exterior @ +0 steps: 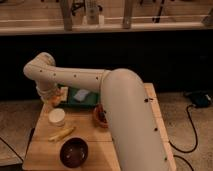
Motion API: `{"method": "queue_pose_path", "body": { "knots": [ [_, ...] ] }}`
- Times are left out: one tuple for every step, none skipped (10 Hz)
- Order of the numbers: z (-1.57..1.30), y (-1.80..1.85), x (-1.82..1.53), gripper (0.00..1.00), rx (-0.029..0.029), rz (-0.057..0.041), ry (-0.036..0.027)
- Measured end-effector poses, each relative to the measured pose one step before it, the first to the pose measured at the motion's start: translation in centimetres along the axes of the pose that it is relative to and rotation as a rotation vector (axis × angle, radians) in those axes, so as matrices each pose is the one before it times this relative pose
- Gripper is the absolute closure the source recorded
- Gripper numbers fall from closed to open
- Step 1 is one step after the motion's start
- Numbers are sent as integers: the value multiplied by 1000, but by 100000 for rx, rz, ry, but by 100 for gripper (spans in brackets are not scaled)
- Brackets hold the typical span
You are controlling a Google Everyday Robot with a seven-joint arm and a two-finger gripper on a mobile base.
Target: Place apple in paper cup
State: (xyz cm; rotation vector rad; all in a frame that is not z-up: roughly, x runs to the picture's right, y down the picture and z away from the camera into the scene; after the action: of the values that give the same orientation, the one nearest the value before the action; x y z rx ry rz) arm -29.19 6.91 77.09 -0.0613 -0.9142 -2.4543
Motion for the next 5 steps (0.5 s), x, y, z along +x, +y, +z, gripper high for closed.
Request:
{"method": "queue_pose_path", "body": {
  "knots": [
    [-195, -543, -7, 100, 991, 1170, -785],
    [-122, -427, 0, 100, 983, 1202, -567],
    [-220, -637, -48, 100, 1016, 1571, -960],
    [-74, -384, 6, 100, 518, 651, -478],
    [-94, -694, -71, 100, 921, 893, -860]
  ]
}}
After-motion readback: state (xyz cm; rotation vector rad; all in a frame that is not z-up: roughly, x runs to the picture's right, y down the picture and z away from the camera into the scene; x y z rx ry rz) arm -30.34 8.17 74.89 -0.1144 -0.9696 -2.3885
